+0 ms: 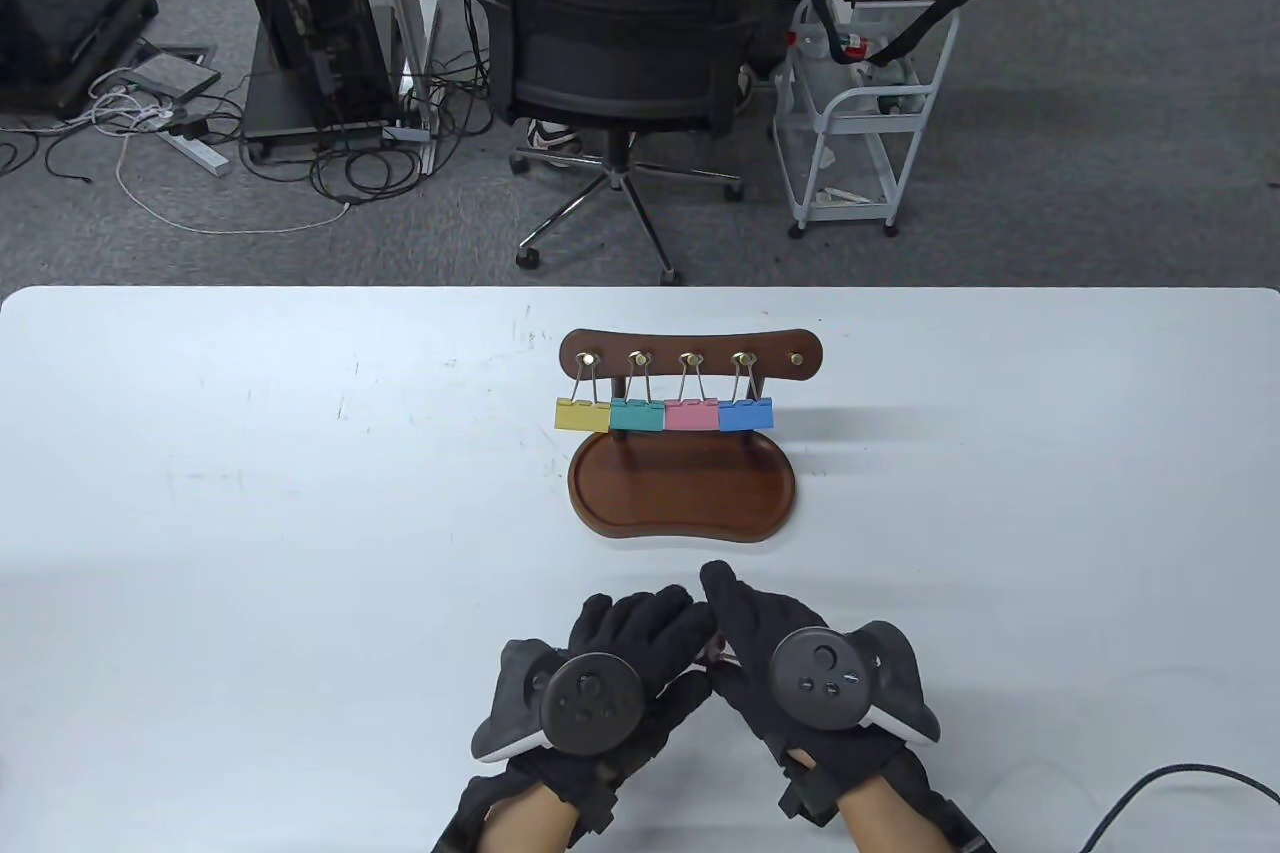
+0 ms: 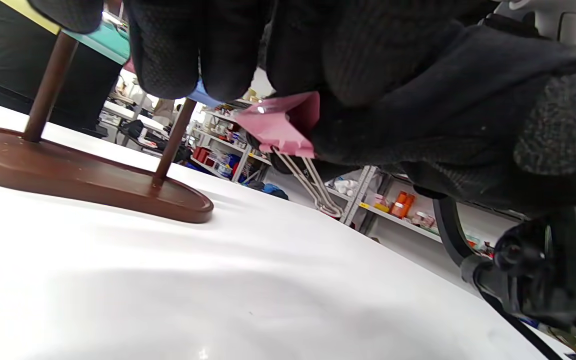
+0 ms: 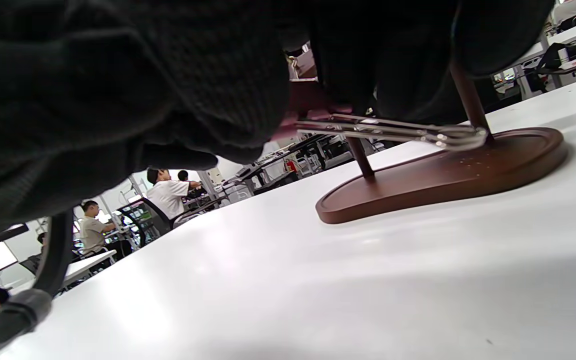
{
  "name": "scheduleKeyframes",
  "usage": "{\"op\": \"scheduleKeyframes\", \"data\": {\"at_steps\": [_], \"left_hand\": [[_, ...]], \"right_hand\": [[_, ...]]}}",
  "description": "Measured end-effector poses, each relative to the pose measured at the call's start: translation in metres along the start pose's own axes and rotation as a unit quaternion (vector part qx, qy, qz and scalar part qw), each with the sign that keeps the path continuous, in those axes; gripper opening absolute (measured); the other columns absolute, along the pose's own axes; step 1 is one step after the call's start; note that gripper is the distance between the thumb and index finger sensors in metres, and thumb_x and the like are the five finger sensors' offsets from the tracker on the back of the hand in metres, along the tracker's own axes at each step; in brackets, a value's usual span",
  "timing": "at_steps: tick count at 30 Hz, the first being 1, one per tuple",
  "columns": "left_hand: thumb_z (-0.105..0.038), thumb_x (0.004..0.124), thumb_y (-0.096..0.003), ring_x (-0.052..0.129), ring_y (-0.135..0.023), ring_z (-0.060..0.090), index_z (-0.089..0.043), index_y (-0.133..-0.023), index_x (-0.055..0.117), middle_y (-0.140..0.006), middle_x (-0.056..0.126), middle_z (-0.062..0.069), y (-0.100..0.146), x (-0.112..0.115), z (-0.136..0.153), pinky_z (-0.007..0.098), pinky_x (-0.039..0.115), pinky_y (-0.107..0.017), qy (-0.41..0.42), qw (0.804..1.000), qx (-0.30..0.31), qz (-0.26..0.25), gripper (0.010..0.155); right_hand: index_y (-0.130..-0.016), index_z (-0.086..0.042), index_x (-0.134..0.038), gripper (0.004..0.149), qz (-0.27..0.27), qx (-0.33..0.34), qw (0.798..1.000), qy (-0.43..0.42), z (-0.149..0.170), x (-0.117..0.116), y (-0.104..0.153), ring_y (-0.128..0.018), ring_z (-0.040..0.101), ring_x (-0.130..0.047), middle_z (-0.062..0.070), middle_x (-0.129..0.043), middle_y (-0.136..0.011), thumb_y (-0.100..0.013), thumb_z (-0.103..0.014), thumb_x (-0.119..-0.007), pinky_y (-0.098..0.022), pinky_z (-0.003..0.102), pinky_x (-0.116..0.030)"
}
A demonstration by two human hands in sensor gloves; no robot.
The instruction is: Hook binder clip onto key rack
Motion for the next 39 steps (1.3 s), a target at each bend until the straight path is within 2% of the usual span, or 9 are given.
{"op": "scheduleKeyframes", "data": {"at_steps": [5, 10, 19, 30, 39], "left_hand": [[-0.03, 0.09, -0.0529, 0.072, -0.103, 0.057, -0.015, -0.112, 0.075, -0.117, 0.069, 0.025, -0.001, 0.001, -0.004, 0.08, 0.048, -0.072, -0.035, 0.999, 0.021, 0.016, 0.063], [-0.028, 0.095, -0.0486, 0.073, -0.103, 0.057, -0.017, -0.112, 0.075, -0.117, 0.07, 0.024, -0.002, 0.006, -0.006, 0.08, 0.049, -0.072, -0.042, 0.998, 0.04, 0.029, 0.067], [-0.034, 0.101, -0.0423, 0.077, -0.101, 0.055, -0.013, -0.107, 0.081, -0.113, 0.074, 0.026, -0.003, 0.01, -0.015, 0.08, 0.051, -0.072, -0.066, 0.995, 0.061, 0.043, 0.071], [-0.04, 0.103, -0.0379, 0.09, -0.092, 0.049, -0.015, -0.102, 0.087, -0.104, 0.085, 0.028, -0.003, 0.01, -0.016, 0.08, 0.054, -0.071, -0.067, 0.995, 0.071, 0.03, 0.071], [-0.04, 0.103, -0.0373, 0.093, -0.089, 0.048, -0.015, -0.101, 0.088, -0.102, 0.088, 0.027, -0.001, 0.005, -0.019, 0.08, 0.055, -0.07, -0.081, 0.994, 0.068, -0.015, 0.071]], "right_hand": [[-0.116, -0.004, -0.038, 0.09, -0.021, 0.018, 1.0, 0.007, -0.004, -0.001, 0.006, -0.089, 0.055, -0.077, 0.031, -0.071, -0.106, -0.047, -0.028, -0.091, -0.064, 0.073, -0.06], [-0.116, -0.004, -0.038, 0.091, -0.031, 0.038, 0.999, 0.018, -0.009, 0.0, 0.01, -0.088, 0.055, -0.078, 0.032, -0.072, -0.106, -0.047, -0.028, -0.091, -0.064, 0.073, -0.061], [-0.116, -0.005, -0.037, 0.092, -0.054, 0.071, 0.994, 0.056, -0.021, -0.002, 0.013, -0.088, 0.055, -0.078, 0.033, -0.072, -0.105, -0.047, -0.029, -0.092, -0.064, 0.073, -0.061], [-0.116, -0.005, -0.038, 0.093, -0.063, 0.079, 0.993, 0.06, -0.024, -0.002, 0.015, -0.087, 0.054, -0.079, 0.031, -0.073, -0.104, -0.046, -0.029, -0.094, -0.064, 0.073, -0.06], [-0.117, -0.007, -0.04, 0.092, -0.023, 0.067, 0.996, 0.058, -0.02, 0.006, 0.018, -0.087, 0.053, -0.079, 0.029, -0.074, -0.106, -0.046, -0.032, -0.094, -0.065, 0.073, -0.059]]}}
Point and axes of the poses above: the tracker on the back of each hand, its own z axis roughly to the little-finger side, its own y axis roughly from the fingertips to the wrist, x = y × z, the point moved 4 cm from there along -y, roughly from the wrist to the fingertips
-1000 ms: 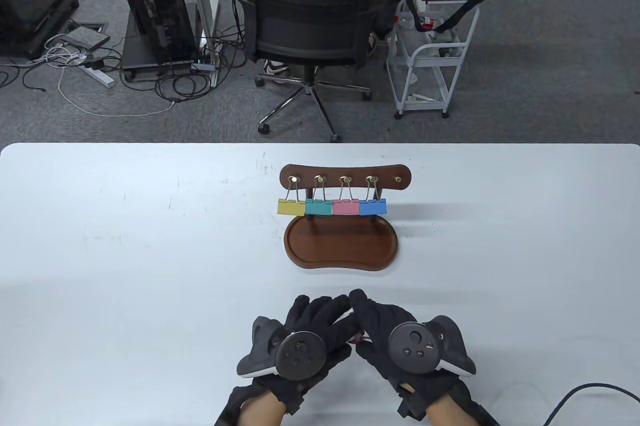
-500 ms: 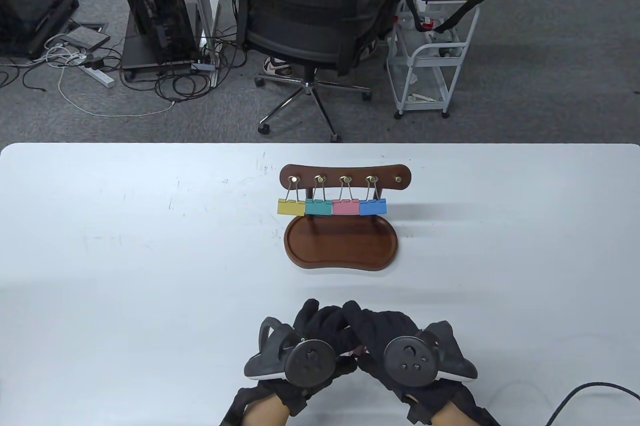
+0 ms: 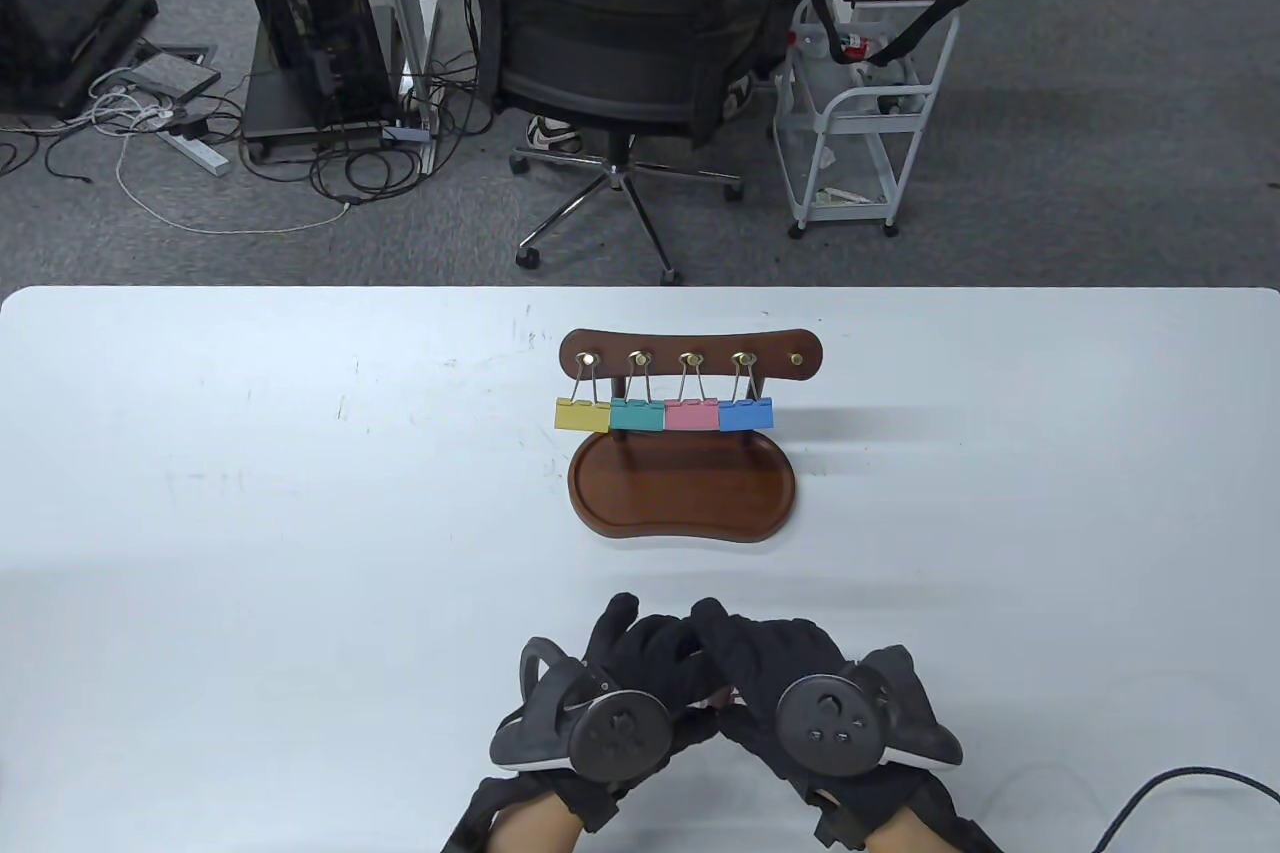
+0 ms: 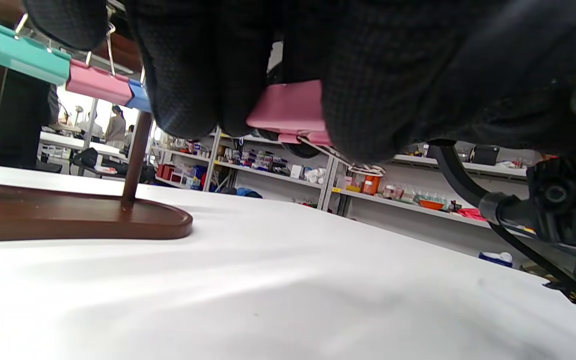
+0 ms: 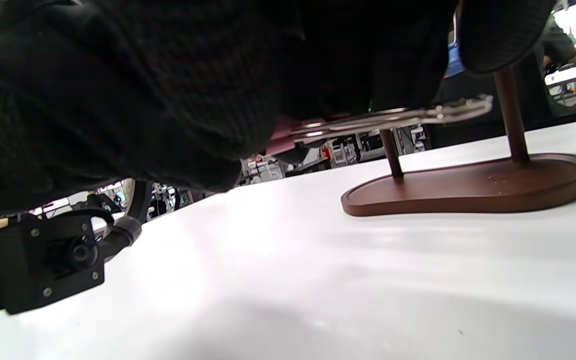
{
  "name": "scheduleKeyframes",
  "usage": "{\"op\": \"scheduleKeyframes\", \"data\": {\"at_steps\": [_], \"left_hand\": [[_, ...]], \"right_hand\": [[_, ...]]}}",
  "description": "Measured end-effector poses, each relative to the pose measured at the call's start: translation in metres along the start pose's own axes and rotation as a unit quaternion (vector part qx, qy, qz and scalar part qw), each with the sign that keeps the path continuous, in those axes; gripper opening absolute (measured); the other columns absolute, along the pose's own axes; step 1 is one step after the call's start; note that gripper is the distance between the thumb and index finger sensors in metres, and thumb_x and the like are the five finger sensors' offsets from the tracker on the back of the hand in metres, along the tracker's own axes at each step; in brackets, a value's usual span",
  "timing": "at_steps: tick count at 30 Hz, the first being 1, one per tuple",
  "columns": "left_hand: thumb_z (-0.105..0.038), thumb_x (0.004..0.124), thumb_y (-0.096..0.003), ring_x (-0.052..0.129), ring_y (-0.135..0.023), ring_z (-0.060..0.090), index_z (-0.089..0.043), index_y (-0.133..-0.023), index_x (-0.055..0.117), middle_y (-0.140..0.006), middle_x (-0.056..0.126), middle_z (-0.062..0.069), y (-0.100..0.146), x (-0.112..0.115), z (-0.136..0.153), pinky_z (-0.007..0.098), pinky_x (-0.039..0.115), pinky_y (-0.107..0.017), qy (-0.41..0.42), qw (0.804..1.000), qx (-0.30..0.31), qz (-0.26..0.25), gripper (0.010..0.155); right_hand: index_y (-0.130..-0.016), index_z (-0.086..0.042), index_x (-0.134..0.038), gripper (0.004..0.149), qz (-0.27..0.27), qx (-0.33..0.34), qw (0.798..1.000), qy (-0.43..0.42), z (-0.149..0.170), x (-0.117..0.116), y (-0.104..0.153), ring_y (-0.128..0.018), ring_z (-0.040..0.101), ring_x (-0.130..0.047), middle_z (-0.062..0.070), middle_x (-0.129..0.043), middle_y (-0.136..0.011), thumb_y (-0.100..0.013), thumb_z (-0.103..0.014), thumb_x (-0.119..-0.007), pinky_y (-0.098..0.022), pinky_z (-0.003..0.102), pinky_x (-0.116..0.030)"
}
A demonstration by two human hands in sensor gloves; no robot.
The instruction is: Hook binder clip onto key rack
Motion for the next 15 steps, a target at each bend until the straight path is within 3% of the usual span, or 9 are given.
{"op": "scheduleKeyframes", "data": {"at_steps": [8, 15], "left_hand": [[-0.04, 0.102, -0.0378, 0.093, -0.089, 0.047, -0.015, -0.101, 0.088, -0.103, 0.087, 0.025, 0.006, -0.008, 0.006, 0.08, 0.055, -0.07, 0.005, 0.999, -0.01, -0.038, 0.07], [-0.04, 0.101, -0.0388, 0.091, -0.091, 0.048, -0.014, -0.103, 0.086, -0.104, 0.085, 0.025, 0.01, -0.012, 0.009, 0.08, 0.055, -0.07, 0.009, 0.998, -0.026, -0.065, 0.07]], "right_hand": [[-0.117, -0.009, -0.045, 0.087, 0.063, -0.033, 0.997, -0.005, 0.011, 0.016, 0.01, -0.091, 0.056, -0.074, 0.03, -0.07, -0.109, -0.049, -0.038, -0.09, -0.065, 0.074, -0.056], [-0.118, -0.009, -0.046, 0.081, 0.153, -0.137, 0.978, -0.044, 0.052, 0.035, 0.029, -0.094, 0.062, -0.066, 0.034, -0.063, -0.112, -0.054, -0.043, -0.083, -0.065, 0.074, -0.053]]}}
Point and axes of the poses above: the tracker on the back of each hand, its own z axis roughly to the little-finger side, its own y axis roughly from the fingertips to the wrist, x = y × z, the point moved 4 cm from there along -y, roughly from the wrist to the fingertips
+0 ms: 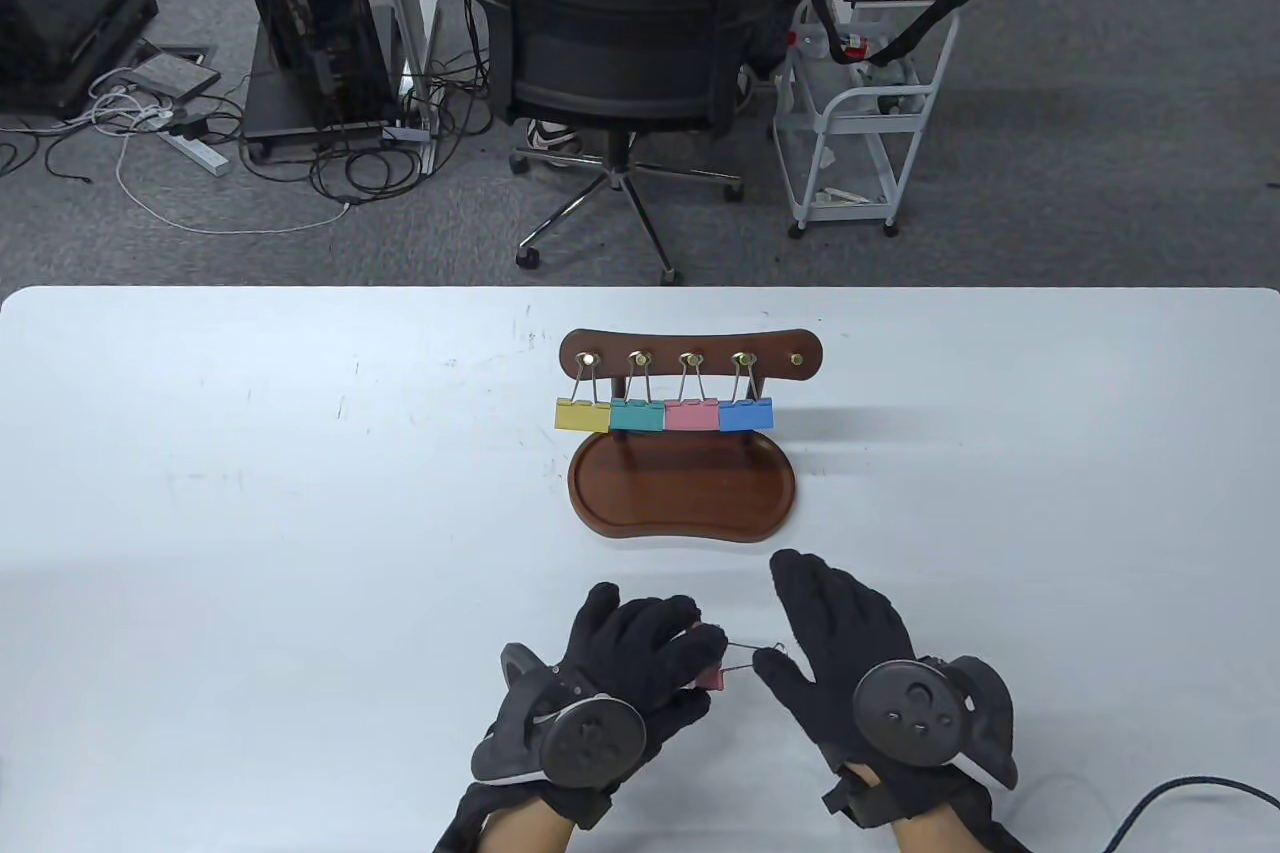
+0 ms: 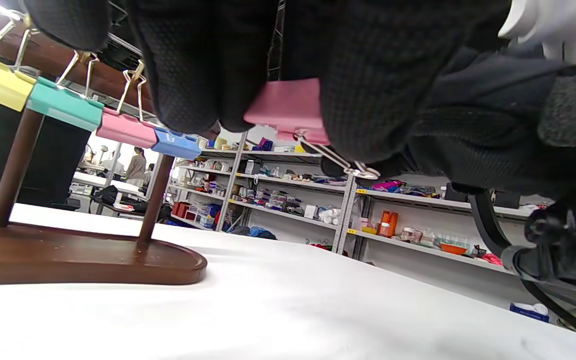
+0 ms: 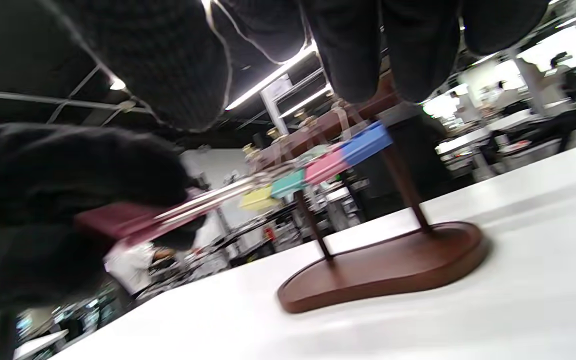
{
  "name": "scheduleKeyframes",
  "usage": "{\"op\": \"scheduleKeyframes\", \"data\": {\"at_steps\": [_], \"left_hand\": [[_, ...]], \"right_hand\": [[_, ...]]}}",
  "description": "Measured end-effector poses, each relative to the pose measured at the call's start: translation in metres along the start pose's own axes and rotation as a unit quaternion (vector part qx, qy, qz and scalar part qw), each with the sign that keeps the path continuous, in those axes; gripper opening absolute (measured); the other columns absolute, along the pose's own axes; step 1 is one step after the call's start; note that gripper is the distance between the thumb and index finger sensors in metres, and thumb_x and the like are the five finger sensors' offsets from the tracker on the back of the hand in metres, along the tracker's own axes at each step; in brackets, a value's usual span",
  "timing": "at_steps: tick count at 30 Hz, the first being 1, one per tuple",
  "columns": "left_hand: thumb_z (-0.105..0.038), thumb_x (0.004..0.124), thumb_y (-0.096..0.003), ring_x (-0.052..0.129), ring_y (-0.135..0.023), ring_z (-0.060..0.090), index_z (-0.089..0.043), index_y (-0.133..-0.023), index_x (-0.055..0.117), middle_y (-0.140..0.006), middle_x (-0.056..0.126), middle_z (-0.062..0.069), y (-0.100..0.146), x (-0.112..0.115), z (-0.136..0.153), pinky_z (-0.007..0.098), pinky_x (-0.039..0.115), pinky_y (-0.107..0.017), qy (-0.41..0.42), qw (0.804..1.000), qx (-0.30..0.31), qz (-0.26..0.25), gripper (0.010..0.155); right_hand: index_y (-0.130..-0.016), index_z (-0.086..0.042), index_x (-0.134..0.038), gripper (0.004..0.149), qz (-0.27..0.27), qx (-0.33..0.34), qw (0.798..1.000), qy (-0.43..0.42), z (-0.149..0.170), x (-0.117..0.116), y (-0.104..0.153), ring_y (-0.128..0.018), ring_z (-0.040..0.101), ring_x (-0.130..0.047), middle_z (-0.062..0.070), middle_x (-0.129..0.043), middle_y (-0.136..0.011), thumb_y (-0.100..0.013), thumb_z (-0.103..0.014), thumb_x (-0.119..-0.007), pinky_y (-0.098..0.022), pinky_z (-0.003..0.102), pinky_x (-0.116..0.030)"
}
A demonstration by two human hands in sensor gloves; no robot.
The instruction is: Hook binder clip onto key rack
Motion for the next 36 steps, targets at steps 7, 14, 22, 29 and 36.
{"op": "scheduleKeyframes", "data": {"at_steps": [7, 14, 22, 29, 36], "left_hand": [[-0.041, 0.099, -0.0409, 0.088, -0.092, 0.047, -0.013, -0.106, 0.081, -0.106, 0.082, 0.024, 0.003, -0.005, 0.0, 0.08, 0.053, -0.071, -0.001, 0.999, -0.016, -0.033, 0.073], [-0.043, 0.098, -0.0414, 0.088, -0.092, 0.047, -0.011, -0.11, 0.075, -0.106, 0.081, 0.024, 0.003, -0.012, 0.0, 0.08, 0.054, -0.07, -0.008, 0.998, -0.028, -0.063, 0.079], [-0.043, 0.098, -0.0426, 0.087, -0.091, 0.048, -0.009, -0.11, 0.075, -0.106, 0.08, 0.025, 0.002, -0.021, -0.009, 0.079, 0.054, -0.07, -0.021, 0.995, -0.04, -0.094, 0.079], [-0.043, 0.098, -0.0432, 0.087, -0.09, 0.049, -0.008, -0.111, 0.073, -0.106, 0.08, 0.025, -0.009, -0.026, -0.012, 0.079, 0.054, -0.07, -0.024, 0.993, -0.057, -0.105, 0.08], [-0.043, 0.097, -0.0439, 0.087, -0.09, 0.049, -0.007, -0.111, 0.072, -0.106, 0.079, 0.026, -0.03, -0.04, -0.016, 0.078, 0.054, -0.07, -0.041, 0.99, -0.067, -0.117, 0.08]], "right_hand": [[-0.117, -0.006, -0.047, 0.077, 0.027, -0.089, 0.996, -0.007, 0.031, 0.006, 0.001, -0.093, 0.064, -0.064, 0.036, -0.06, -0.112, -0.056, -0.041, -0.079, -0.065, 0.074, -0.052], [-0.118, -0.005, -0.044, 0.079, 0.007, -0.152, 0.988, -0.008, 0.051, 0.002, 0.002, -0.095, 0.066, -0.056, 0.038, -0.053, -0.114, -0.057, -0.042, -0.077, -0.065, 0.075, -0.046], [-0.119, -0.005, -0.042, 0.083, -0.038, -0.19, 0.981, -0.009, 0.063, -0.01, 0.001, -0.097, 0.069, -0.043, 0.039, -0.043, -0.116, -0.057, -0.045, -0.08, -0.066, 0.076, -0.04], [-0.119, -0.004, -0.042, 0.083, -0.048, -0.19, 0.98, -0.016, 0.061, -0.016, -0.001, -0.096, 0.069, -0.044, 0.04, -0.043, -0.116, -0.057, -0.044, -0.08, -0.065, 0.076, -0.04], [-0.118, -0.003, -0.043, 0.082, -0.054, -0.193, 0.979, -0.029, 0.062, -0.018, -0.002, -0.096, 0.069, -0.045, 0.04, -0.044, -0.115, -0.057, -0.044, -0.08, -0.065, 0.076, -0.041]]}}
Point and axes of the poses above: the tracker on the back of each hand, its own z axis roughly to the little-finger side, its own y axis roughly from the fingertips to the wrist, x = y × z, the point moved 4 cm from there along -y, roughly from the wrist to the fingertips
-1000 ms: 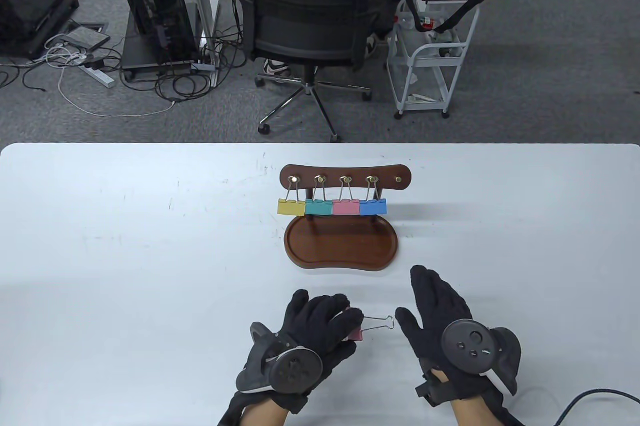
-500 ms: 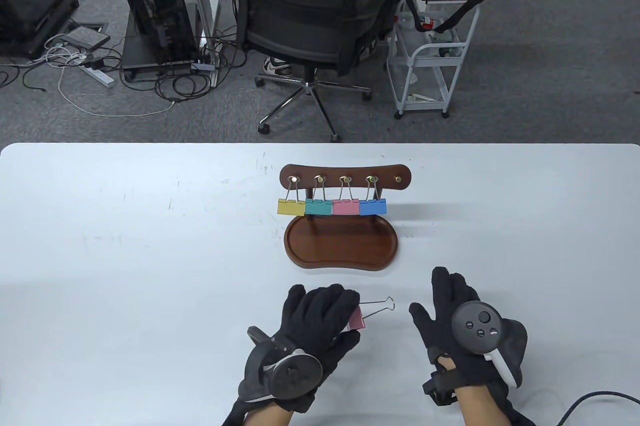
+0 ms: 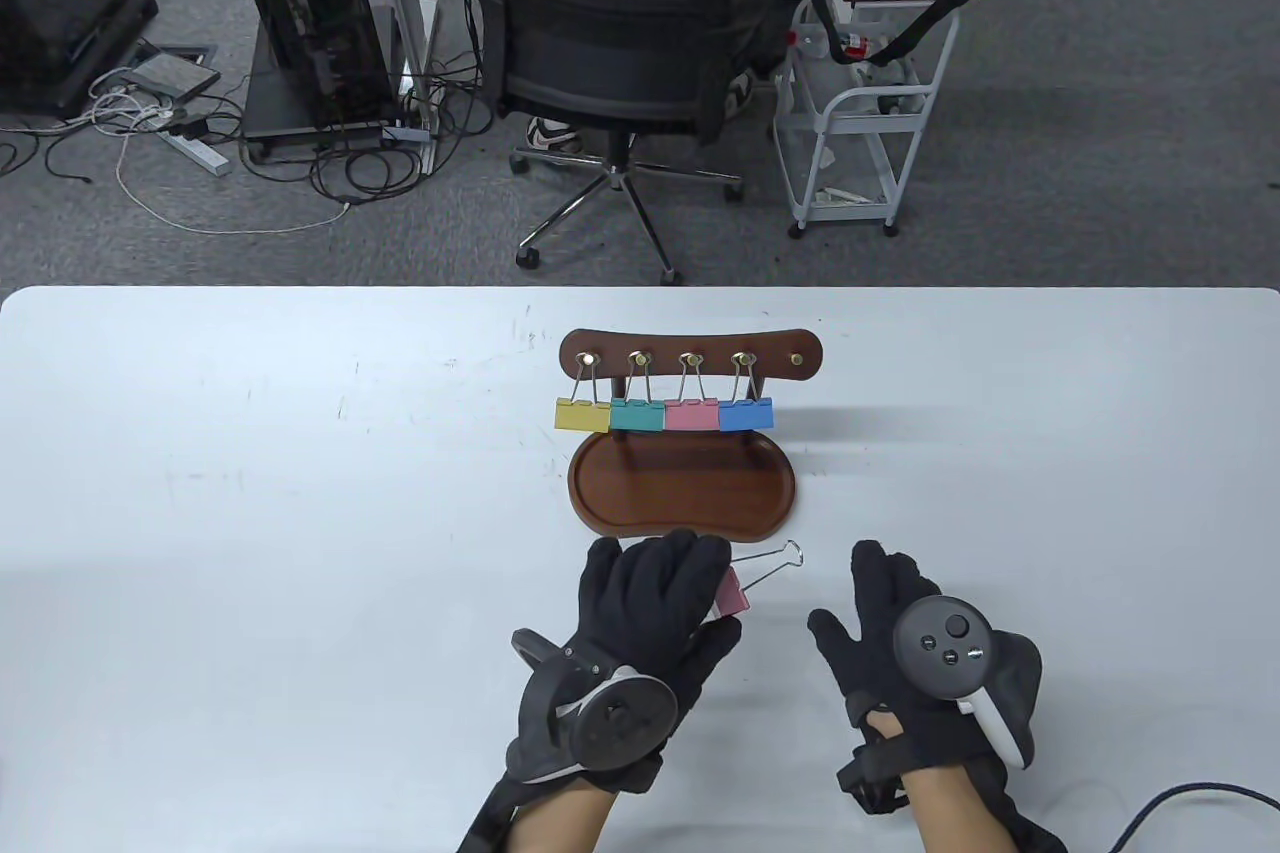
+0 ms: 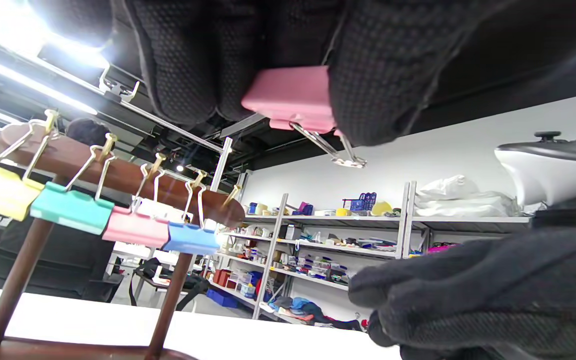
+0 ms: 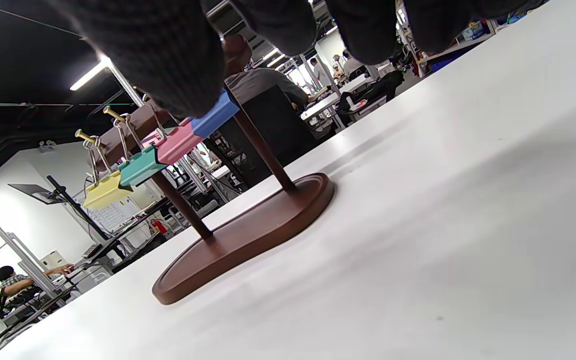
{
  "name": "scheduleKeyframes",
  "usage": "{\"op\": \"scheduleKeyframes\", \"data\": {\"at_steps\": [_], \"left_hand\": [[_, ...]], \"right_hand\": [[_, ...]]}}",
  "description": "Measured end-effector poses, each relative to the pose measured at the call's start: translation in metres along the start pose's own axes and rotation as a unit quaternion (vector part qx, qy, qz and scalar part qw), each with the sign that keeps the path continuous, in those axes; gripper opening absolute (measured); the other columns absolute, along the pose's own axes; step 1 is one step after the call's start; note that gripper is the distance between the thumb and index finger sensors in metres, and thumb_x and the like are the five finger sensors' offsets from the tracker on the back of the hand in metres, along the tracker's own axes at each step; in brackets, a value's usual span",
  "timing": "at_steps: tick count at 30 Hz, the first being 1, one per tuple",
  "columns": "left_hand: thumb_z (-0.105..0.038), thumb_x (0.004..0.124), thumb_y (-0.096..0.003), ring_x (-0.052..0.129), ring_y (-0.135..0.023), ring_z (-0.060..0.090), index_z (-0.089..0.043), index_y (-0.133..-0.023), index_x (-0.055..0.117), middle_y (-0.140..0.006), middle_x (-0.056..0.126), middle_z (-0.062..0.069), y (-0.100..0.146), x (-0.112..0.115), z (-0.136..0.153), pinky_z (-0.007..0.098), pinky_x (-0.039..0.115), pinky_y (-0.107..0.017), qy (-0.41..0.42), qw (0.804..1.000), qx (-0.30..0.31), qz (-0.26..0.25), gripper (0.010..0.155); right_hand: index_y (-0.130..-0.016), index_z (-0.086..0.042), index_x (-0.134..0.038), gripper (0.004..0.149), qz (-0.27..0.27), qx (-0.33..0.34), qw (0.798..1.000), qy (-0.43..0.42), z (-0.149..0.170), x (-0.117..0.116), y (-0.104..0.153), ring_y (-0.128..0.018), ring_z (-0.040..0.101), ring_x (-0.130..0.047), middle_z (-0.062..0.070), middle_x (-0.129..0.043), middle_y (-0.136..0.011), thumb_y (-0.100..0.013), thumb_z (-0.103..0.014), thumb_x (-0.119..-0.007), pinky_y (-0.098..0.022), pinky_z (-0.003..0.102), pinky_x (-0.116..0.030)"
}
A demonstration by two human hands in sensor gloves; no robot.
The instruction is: Hook binder clip onto key rack
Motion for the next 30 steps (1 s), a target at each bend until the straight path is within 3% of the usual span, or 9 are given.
{"op": "scheduleKeyframes", "data": {"at_steps": [9, 17, 30], "left_hand": [[-0.043, 0.097, -0.0447, 0.086, -0.09, 0.049, -0.007, -0.112, 0.071, -0.107, 0.078, 0.026, -0.039, -0.011, -0.014, 0.078, 0.054, -0.07, -0.02, 1.0, -0.009, -0.011, 0.081], [-0.044, 0.095, -0.0463, 0.085, -0.09, 0.05, -0.005, -0.113, 0.068, -0.107, 0.076, 0.027, -0.076, -0.014, -0.014, 0.078, 0.054, -0.069, -0.01, 0.997, -0.075, -0.02, 0.082], [-0.043, 0.095, -0.0472, 0.084, -0.091, 0.05, -0.005, -0.114, 0.067, -0.108, 0.074, 0.027, -0.124, 0.013, 0.006, 0.077, 0.054, -0.07, -0.062, 0.988, -0.142, 0.013, 0.082]], "right_hand": [[-0.118, -0.003, -0.044, 0.082, -0.009, -0.001, 1.0, -0.004, -0.001, -0.005, -0.002, -0.096, 0.069, -0.043, 0.041, -0.041, -0.115, -0.057, -0.045, -0.079, -0.065, 0.076, -0.04], [-0.118, -0.002, -0.045, 0.082, -0.004, 0.008, 1.0, -0.015, -0.001, -0.005, -0.003, -0.096, 0.069, -0.044, 0.041, -0.043, -0.114, -0.057, -0.045, -0.079, -0.065, 0.076, -0.041], [-0.117, -0.002, -0.045, 0.081, -0.015, 0.009, 0.999, -0.029, -0.001, -0.008, -0.002, -0.095, 0.069, -0.045, 0.042, -0.044, -0.114, -0.057, -0.045, -0.079, -0.065, 0.076, -0.042]]}}
Point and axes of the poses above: the tracker on the back of each hand, its own z axis roughly to the little-finger side, its own y axis roughly from the fingertips to the wrist, x = y × z, the point moved 4 cm from there along -y, roughly from the wrist to the fingertips
